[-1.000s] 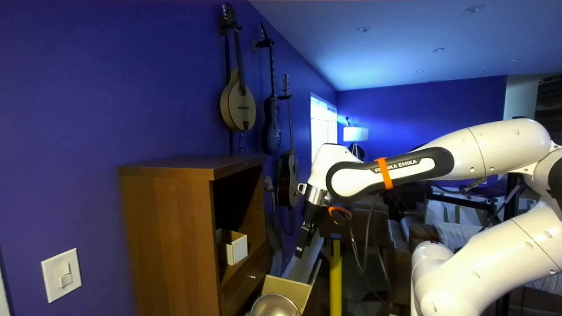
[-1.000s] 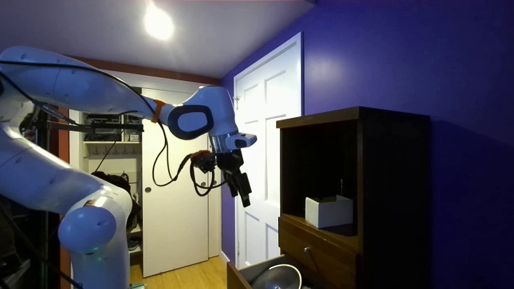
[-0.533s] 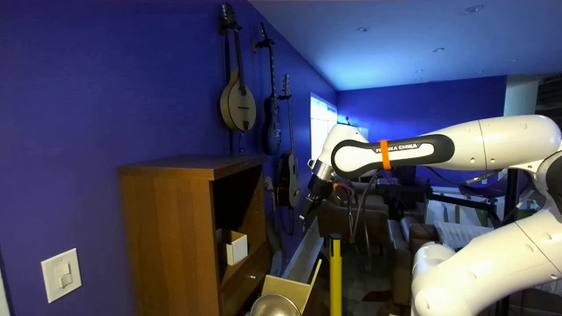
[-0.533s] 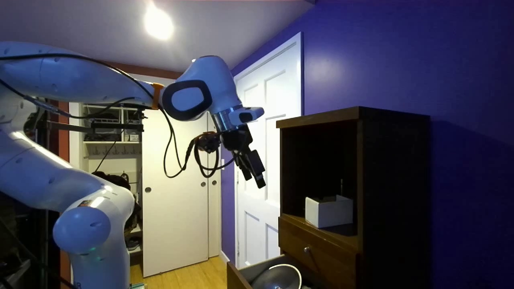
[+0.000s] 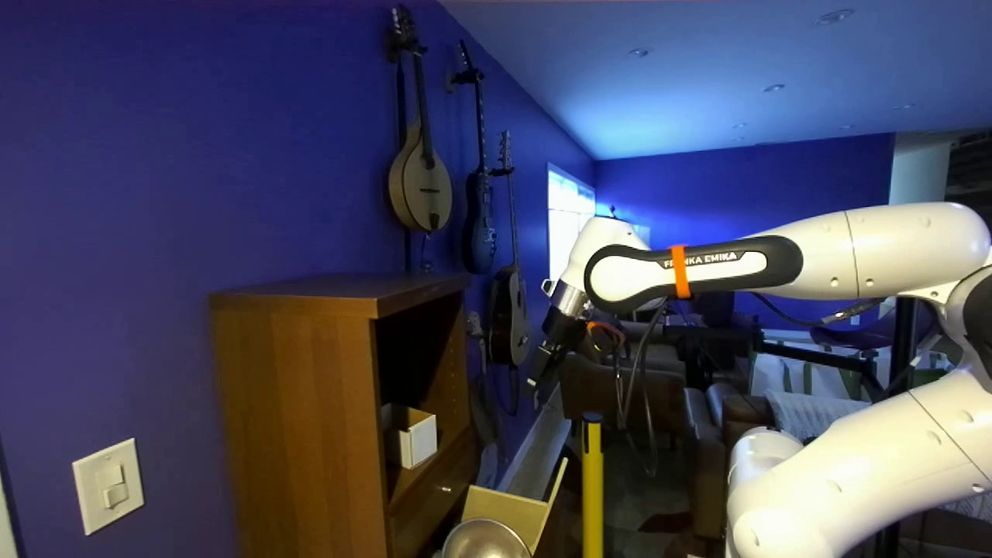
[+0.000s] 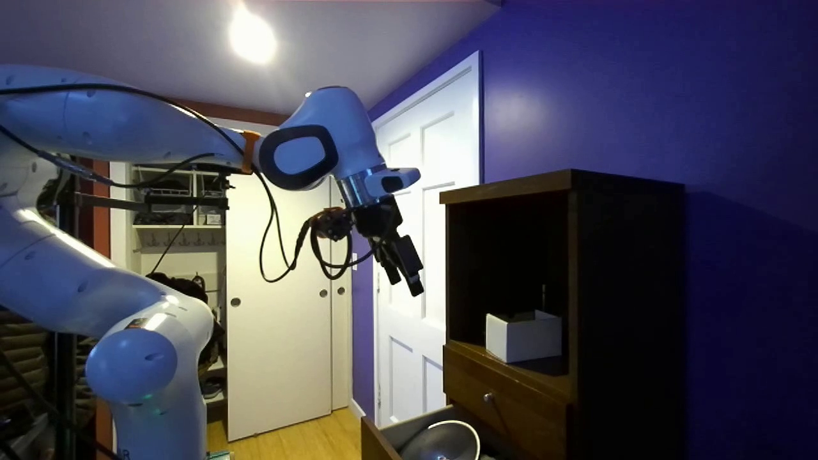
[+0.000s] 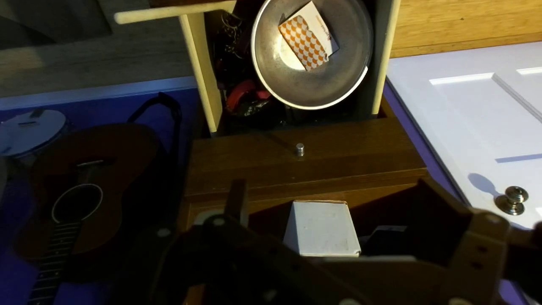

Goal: Put the white paper on top of the shelf

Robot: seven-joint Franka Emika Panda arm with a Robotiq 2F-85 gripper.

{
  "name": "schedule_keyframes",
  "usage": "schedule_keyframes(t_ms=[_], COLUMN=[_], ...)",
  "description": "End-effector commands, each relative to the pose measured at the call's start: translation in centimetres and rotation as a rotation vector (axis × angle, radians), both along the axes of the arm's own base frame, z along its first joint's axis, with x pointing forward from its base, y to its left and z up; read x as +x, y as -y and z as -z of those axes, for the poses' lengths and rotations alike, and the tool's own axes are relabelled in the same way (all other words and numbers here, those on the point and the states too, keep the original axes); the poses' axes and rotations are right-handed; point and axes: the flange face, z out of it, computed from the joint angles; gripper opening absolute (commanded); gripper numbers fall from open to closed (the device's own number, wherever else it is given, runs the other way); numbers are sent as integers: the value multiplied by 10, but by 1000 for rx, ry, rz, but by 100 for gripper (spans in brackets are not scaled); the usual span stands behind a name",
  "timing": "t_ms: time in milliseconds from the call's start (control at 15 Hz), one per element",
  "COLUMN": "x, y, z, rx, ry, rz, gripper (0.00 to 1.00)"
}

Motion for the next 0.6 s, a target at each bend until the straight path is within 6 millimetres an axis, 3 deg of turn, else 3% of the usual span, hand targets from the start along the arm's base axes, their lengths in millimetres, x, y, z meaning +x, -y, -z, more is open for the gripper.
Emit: schedule_keyframes(t_ms=[0, 200, 267, 333, 533], x=[9, 26, 46, 52, 66], y=[-36, -78, -92, -103, -125], z=[30, 60, 59, 68, 82], rx=[-8, 31, 40, 41, 37], ry=[-20, 21, 38, 66, 94], rz=[17, 51, 66, 88, 135], gripper=[100, 100, 100, 100, 100])
